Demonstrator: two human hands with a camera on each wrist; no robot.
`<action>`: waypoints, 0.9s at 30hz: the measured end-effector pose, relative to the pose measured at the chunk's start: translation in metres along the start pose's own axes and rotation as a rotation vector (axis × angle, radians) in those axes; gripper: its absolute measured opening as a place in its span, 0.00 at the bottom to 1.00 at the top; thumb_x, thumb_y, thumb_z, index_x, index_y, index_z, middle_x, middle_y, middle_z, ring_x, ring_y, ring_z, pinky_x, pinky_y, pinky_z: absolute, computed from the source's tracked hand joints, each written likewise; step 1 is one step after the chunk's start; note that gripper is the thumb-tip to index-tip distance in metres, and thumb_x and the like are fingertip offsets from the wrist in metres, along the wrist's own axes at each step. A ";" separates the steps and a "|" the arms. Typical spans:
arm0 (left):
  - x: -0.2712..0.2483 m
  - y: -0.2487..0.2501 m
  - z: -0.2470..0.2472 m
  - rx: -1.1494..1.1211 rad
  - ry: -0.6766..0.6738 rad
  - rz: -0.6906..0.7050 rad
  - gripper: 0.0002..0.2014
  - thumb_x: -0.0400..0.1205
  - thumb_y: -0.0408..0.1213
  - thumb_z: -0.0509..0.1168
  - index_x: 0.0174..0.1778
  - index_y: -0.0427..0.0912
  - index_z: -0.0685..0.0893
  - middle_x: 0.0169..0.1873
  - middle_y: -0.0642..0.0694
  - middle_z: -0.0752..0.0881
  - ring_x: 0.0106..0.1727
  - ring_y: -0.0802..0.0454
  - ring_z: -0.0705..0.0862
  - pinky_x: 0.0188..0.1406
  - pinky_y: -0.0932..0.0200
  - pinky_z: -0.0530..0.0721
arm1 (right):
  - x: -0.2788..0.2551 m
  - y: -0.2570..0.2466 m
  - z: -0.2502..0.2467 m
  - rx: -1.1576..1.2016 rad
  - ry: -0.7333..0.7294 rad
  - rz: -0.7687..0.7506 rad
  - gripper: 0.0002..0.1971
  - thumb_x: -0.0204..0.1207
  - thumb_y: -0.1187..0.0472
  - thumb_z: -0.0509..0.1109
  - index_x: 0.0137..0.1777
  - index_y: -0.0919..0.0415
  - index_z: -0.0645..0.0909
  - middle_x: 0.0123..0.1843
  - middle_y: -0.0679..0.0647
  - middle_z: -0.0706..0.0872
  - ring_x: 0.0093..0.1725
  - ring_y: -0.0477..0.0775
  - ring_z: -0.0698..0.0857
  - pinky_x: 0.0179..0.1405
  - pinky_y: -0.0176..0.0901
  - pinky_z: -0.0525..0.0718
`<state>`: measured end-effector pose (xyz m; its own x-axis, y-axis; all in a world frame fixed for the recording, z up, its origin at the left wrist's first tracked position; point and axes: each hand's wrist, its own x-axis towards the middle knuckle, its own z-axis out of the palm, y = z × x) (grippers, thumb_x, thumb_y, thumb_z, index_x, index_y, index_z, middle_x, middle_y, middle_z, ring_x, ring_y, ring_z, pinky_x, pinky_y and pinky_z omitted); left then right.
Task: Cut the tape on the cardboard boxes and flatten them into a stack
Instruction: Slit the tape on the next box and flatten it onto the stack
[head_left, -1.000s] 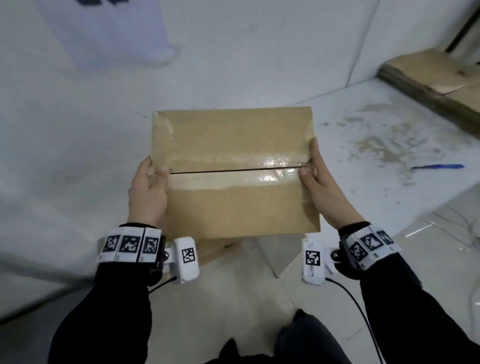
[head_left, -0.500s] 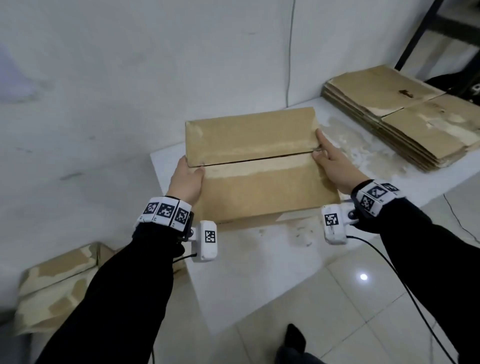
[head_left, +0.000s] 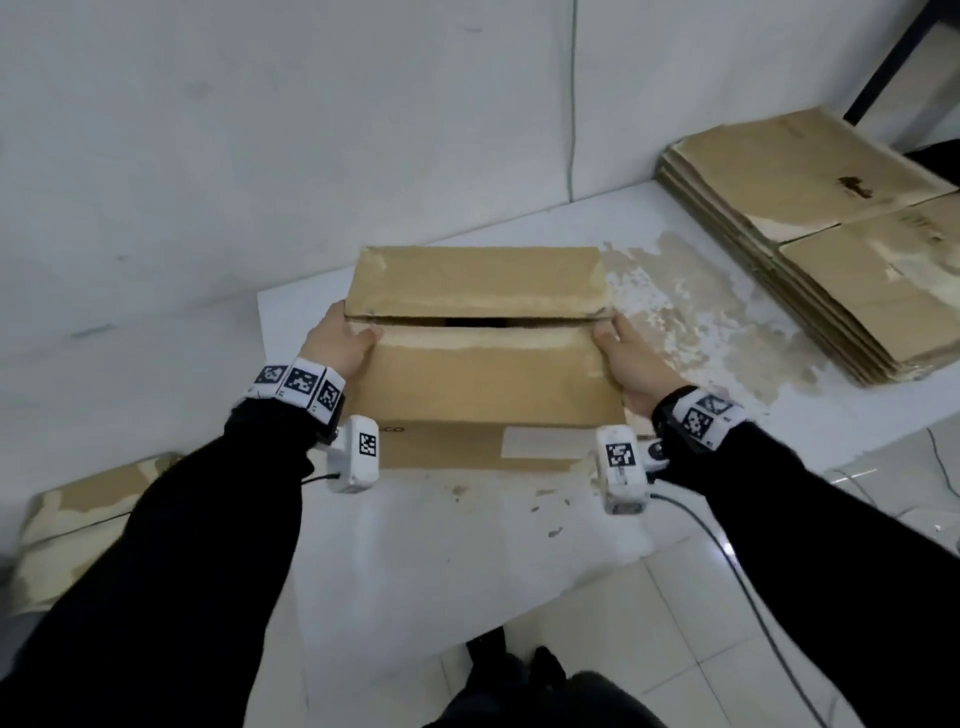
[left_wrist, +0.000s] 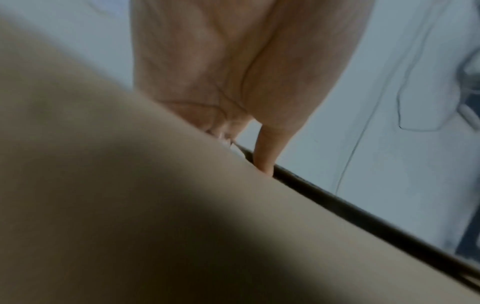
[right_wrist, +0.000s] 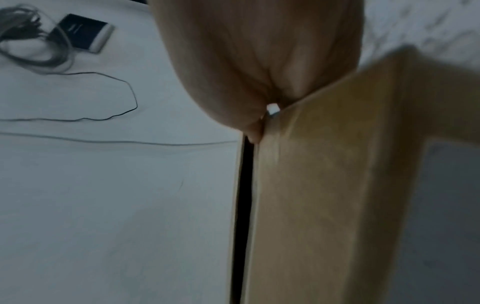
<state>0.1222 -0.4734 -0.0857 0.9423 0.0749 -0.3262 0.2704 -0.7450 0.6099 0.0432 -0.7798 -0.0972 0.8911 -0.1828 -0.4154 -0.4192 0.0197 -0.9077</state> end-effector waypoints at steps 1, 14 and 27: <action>0.002 0.009 -0.004 0.073 0.028 -0.003 0.32 0.83 0.45 0.62 0.82 0.44 0.60 0.73 0.38 0.74 0.72 0.36 0.74 0.70 0.46 0.71 | -0.011 0.004 0.006 0.087 0.021 0.015 0.24 0.87 0.54 0.52 0.82 0.49 0.54 0.70 0.55 0.77 0.54 0.55 0.84 0.52 0.53 0.86; -0.123 0.137 0.159 0.633 -0.091 0.179 0.52 0.76 0.68 0.59 0.83 0.42 0.37 0.82 0.34 0.38 0.83 0.35 0.37 0.76 0.28 0.48 | 0.048 0.062 -0.043 0.193 0.061 0.342 0.21 0.86 0.59 0.50 0.78 0.59 0.63 0.60 0.58 0.76 0.50 0.60 0.82 0.46 0.51 0.78; -0.147 0.126 0.167 0.336 0.297 0.465 0.37 0.85 0.52 0.55 0.84 0.45 0.40 0.84 0.41 0.42 0.84 0.45 0.39 0.81 0.37 0.47 | 0.046 0.049 -0.083 0.422 -0.264 0.115 0.28 0.80 0.41 0.59 0.75 0.57 0.71 0.70 0.55 0.79 0.63 0.56 0.82 0.59 0.51 0.82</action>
<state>-0.0148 -0.6892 -0.0817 0.9738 -0.1612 0.1606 -0.2103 -0.9071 0.3646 0.0493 -0.8687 -0.1563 0.8800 0.0969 -0.4650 -0.4584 0.4305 -0.7776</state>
